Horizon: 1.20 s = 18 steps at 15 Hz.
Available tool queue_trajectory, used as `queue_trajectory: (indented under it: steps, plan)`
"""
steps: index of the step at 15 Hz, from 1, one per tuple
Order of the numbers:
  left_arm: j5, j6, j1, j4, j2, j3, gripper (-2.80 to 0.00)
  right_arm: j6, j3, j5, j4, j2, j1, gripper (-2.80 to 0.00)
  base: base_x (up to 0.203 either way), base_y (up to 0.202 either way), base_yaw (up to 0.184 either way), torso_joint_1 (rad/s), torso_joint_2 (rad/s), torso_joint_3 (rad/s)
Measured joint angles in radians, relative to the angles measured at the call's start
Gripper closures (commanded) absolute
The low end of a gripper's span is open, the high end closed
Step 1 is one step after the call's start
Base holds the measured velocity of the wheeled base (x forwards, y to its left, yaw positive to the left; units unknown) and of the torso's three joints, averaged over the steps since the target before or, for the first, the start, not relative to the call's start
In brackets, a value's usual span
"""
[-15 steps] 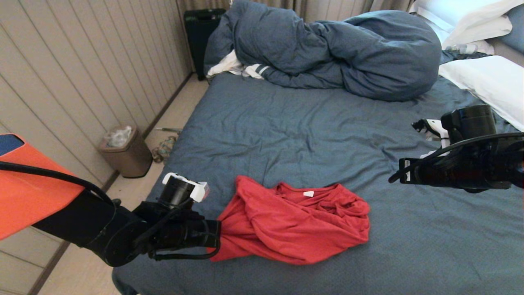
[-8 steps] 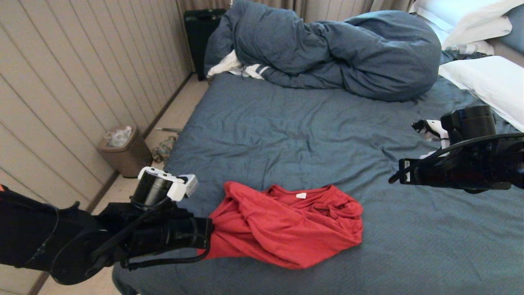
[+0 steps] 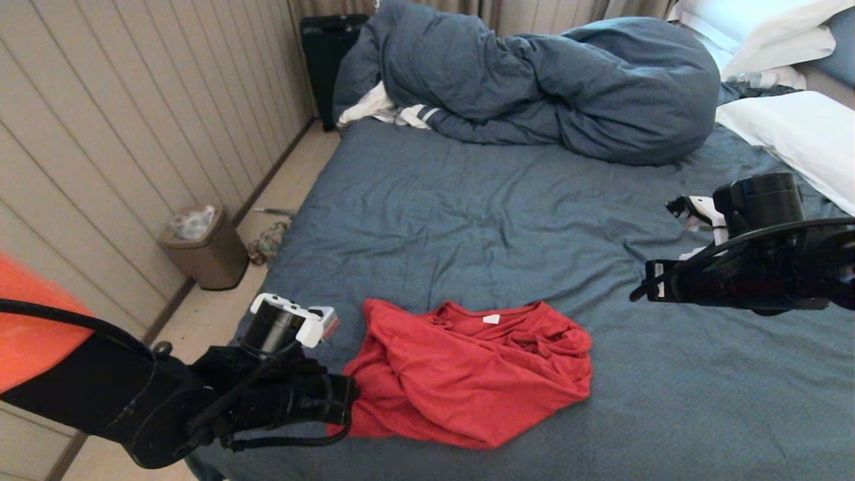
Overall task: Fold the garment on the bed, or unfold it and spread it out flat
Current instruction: Unford the red T-shirt
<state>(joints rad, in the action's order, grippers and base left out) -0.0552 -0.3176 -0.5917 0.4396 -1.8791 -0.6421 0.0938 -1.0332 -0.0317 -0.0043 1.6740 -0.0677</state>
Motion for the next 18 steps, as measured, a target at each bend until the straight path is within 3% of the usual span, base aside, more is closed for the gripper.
queue_trajectory:
  steps: [5,10,11,15,18]
  plan:
    - [0.002,0.004,0.013,0.002,0.010,0.013,-2.80,0.000,-0.003,0.000,0.000,0.007,-0.001,0.00,0.000,0.000,0.000,0.000,0.00,0.000]
    - [0.002,0.015,0.133,-0.006,0.147,0.015,-2.80,0.002,-0.009,0.000,0.000,0.009,-0.008,0.00,0.000,0.000,0.000,0.000,0.00,0.000]
    - [0.002,0.018,0.161,-0.010,0.177,0.010,0.00,0.008,-0.013,0.000,0.000,0.009,-0.016,0.00,0.000,0.000,0.000,0.000,0.00,0.000]
    - [-0.003,0.010,0.194,-0.069,0.222,-0.079,0.00,0.031,-0.055,0.000,0.007,0.034,-0.070,0.00,0.000,0.000,0.000,0.000,0.00,0.000]
    - [-0.027,-0.042,0.192,-0.189,0.206,-0.215,0.00,0.057,-0.114,-0.006,0.029,0.076,-0.137,0.00,0.000,0.000,0.000,0.000,0.00,0.000]
